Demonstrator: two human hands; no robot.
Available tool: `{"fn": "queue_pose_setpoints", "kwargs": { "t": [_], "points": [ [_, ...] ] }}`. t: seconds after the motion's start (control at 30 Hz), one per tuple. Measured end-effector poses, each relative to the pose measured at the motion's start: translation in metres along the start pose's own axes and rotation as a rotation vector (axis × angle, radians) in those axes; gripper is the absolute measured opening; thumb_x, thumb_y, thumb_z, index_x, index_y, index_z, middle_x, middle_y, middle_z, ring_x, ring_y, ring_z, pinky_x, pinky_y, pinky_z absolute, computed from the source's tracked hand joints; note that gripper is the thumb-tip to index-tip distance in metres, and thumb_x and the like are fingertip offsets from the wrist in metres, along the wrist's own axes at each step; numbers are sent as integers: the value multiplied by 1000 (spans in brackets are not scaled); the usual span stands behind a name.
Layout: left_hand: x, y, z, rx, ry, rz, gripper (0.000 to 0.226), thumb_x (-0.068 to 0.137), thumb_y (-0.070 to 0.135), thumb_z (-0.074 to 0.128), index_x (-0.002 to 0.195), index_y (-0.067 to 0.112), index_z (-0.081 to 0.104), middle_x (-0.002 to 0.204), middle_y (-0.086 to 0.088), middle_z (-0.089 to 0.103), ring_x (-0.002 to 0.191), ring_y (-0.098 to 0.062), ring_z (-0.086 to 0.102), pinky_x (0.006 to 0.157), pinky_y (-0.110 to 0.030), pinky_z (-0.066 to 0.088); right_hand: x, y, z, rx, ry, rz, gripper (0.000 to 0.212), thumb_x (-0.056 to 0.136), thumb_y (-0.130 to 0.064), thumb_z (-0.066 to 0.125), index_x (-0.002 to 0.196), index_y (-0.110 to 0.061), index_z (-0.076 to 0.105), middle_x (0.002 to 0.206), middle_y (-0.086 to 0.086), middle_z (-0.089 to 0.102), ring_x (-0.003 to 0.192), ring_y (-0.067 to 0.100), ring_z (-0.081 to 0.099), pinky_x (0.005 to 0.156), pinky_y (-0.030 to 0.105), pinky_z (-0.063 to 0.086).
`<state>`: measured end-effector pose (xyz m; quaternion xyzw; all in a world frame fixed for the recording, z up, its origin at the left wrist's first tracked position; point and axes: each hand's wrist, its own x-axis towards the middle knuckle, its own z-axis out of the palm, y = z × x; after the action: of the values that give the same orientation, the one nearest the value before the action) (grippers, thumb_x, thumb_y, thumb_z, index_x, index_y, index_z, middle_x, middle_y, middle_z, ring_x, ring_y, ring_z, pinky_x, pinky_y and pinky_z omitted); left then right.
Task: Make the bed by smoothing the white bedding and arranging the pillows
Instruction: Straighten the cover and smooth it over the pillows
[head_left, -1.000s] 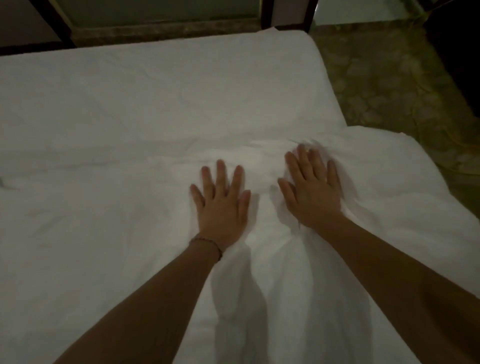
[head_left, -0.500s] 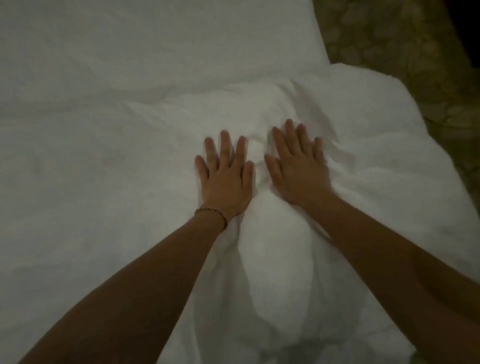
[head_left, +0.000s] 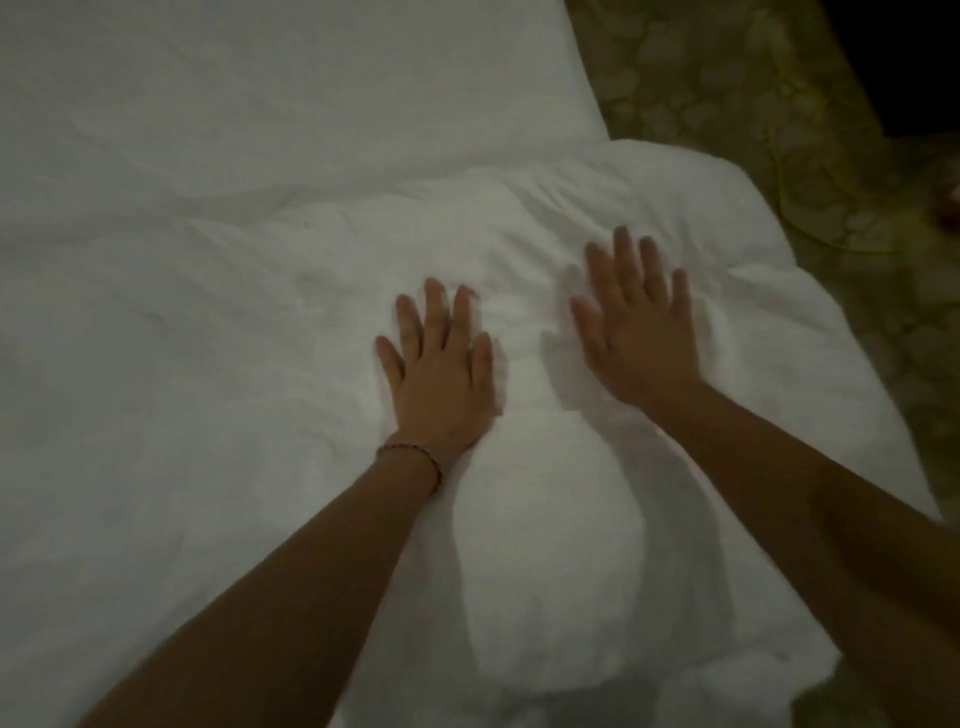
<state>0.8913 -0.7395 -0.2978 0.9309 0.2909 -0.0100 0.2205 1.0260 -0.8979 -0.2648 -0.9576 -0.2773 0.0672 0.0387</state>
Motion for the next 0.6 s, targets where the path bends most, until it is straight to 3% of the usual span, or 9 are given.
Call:
{"fn": "queue_pose_setpoints", "kwargs": {
  "t": [0.1, 0.2, 0.47, 0.6],
  "points": [
    [-18, 1, 11, 36, 2, -13, 59, 103, 48, 15, 159, 34, 6, 167, 4, -8, 152, -25, -14, 120, -56, -3, -42, -46, 10, 129, -68, -119, 65, 100, -55, 12, 159, -29, 9, 166, 1, -1, 153, 23, -2, 121, 49, 1],
    [-35, -10, 17, 93, 3, -17, 59, 103, 49, 16, 159, 34, 4, 167, 4, -7, 153, -25, -11, 121, -54, 0, -99, -34, 31, 12, -112, -186, 61, 103, -53, 20, 158, -28, 18, 166, 1, 7, 153, 23, 4, 121, 51, 12],
    [-66, -12, 25, 176, -13, 17, 65, 101, 54, 16, 159, 26, 10, 167, -4, 2, 153, -32, -2, 120, -57, 6, -105, 19, 44, -62, -85, -48, 63, 101, -59, 21, 158, -33, 12, 166, -6, 2, 153, 19, 2, 121, 49, 10],
    [-77, 8, 18, 86, -27, 30, 69, 98, 56, 9, 160, 25, 7, 167, -3, -4, 152, -29, -10, 120, -57, 3, -113, 28, 31, -56, -110, 38, 63, 101, -58, 15, 158, -33, 3, 166, -1, -7, 153, 23, -2, 121, 48, 3]
  ]
}}
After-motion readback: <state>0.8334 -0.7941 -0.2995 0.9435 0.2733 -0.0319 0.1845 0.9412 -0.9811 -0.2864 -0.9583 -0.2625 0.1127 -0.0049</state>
